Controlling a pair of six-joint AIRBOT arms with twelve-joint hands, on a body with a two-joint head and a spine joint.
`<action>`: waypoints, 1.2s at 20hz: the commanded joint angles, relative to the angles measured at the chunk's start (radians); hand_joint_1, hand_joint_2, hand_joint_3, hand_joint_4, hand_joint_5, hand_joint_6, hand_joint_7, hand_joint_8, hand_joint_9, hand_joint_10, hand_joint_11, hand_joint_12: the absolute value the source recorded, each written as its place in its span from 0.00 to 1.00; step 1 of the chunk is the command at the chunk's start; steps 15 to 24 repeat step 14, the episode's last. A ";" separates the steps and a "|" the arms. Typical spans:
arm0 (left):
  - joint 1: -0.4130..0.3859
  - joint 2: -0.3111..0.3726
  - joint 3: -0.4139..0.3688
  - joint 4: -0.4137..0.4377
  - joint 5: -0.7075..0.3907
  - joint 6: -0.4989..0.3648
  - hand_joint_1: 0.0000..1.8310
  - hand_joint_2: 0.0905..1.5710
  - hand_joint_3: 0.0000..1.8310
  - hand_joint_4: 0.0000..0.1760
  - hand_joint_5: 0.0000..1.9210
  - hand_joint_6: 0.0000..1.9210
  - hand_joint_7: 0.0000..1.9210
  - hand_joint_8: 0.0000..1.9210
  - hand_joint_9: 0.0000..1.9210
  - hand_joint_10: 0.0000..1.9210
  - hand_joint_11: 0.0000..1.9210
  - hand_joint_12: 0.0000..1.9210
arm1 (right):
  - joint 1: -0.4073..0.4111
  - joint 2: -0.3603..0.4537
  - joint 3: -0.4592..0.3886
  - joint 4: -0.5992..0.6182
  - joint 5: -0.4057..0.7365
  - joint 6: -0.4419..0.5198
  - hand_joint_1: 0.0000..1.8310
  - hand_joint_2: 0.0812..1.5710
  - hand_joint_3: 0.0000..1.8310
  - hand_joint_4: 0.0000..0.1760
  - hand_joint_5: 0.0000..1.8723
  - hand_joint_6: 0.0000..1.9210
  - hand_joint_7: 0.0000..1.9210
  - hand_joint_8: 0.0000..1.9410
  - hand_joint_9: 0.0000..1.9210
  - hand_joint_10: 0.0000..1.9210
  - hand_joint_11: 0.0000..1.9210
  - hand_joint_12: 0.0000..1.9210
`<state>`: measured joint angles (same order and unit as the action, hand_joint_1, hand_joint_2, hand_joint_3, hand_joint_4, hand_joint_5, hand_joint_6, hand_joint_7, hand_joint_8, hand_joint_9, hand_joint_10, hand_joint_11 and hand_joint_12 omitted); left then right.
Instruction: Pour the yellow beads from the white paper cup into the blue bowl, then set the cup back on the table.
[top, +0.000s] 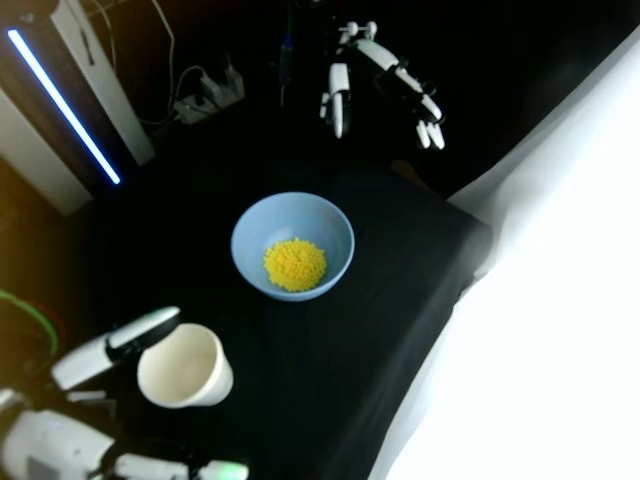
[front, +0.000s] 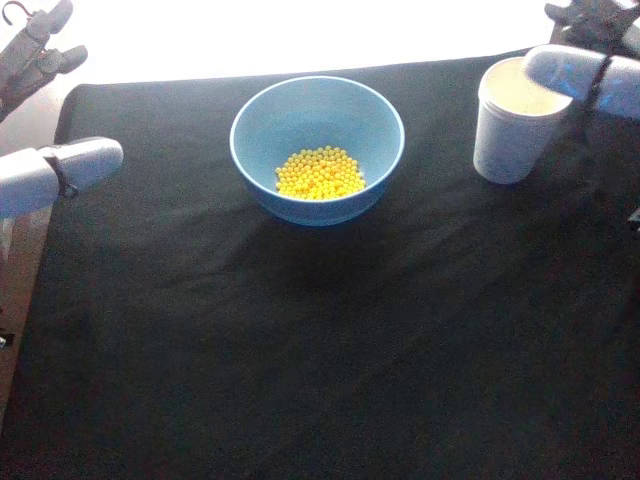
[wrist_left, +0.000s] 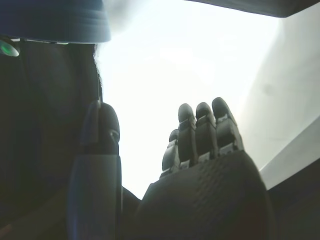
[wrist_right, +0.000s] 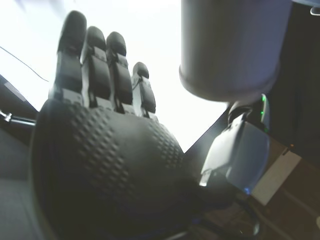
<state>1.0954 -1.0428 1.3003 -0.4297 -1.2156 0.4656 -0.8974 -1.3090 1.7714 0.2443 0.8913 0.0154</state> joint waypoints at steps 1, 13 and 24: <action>-0.013 0.016 0.004 -0.005 -0.137 -0.011 0.47 0.66 0.00 0.51 0.00 0.00 0.16 0.00 0.08 0.00 0.00 0.10 | 0.014 0.023 -0.008 0.018 0.126 0.004 0.22 0.41 0.00 1.00 0.06 0.00 0.15 0.00 0.09 0.00 0.00 0.44; 0.027 0.211 -0.193 0.021 -0.493 0.071 0.27 0.68 0.01 0.88 0.00 0.00 0.08 0.00 0.02 0.00 0.00 0.00 | 0.044 0.301 -0.318 -0.032 0.359 -0.168 0.19 0.42 0.00 1.00 0.02 0.00 0.12 0.00 0.11 0.01 0.00 0.54; 0.035 0.222 -0.208 0.025 -0.515 0.076 0.27 0.70 0.01 0.88 0.00 0.00 0.07 0.00 0.02 0.00 0.00 0.00 | 0.044 0.321 -0.339 -0.023 0.393 -0.170 0.21 0.44 0.00 1.00 0.03 0.00 0.11 0.00 0.09 0.00 0.00 0.58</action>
